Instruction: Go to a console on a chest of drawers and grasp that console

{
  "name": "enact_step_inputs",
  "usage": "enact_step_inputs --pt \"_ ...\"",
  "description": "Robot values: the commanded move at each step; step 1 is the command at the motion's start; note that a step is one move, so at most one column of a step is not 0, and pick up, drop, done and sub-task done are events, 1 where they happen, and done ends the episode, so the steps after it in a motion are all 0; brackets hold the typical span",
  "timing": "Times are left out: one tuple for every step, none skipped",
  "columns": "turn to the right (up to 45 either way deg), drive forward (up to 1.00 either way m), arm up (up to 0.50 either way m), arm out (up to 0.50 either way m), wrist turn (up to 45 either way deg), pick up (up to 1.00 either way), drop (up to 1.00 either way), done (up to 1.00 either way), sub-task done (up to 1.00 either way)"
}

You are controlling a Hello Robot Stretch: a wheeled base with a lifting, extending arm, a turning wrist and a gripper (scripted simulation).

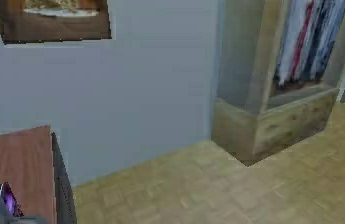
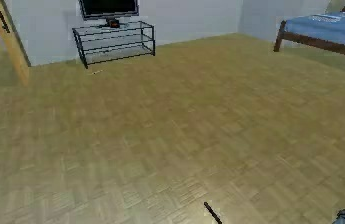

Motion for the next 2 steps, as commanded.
enact_step_inputs --pt "45.0 0.0 0.0 0.0 0.0 0.0 0.0 0.0 0.0" --pt "39.0 0.0 0.0 0.0 0.0 0.0 0.0 0.0 0.0"
